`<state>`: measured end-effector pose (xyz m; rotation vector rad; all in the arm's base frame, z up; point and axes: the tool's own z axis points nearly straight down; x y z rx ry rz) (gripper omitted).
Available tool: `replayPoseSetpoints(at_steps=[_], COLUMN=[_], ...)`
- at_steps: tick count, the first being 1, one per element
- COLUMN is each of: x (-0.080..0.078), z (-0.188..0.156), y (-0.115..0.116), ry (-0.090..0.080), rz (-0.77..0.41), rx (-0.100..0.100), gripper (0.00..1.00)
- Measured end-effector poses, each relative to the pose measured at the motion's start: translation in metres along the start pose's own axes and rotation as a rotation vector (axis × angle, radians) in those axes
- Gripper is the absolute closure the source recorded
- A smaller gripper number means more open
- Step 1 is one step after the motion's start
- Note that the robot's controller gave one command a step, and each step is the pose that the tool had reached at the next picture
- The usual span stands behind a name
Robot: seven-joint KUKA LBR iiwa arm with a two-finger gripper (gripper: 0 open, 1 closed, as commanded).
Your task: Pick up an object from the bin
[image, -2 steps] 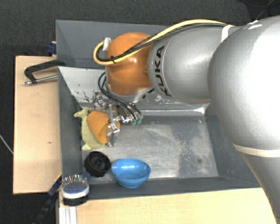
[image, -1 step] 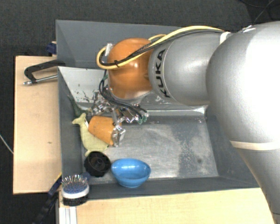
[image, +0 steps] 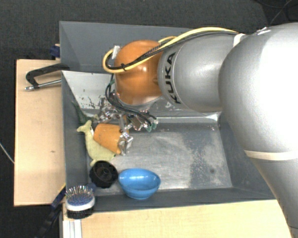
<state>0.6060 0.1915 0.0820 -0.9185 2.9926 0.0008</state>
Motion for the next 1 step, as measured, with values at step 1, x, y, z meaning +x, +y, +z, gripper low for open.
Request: replayPoseSetpoints(at_steps=[1], x=[0.0166], z=[-0.1445], y=[0.0021], ry=[-0.004], rz=[-0.136], rx=[0.001], gripper=[1.0])
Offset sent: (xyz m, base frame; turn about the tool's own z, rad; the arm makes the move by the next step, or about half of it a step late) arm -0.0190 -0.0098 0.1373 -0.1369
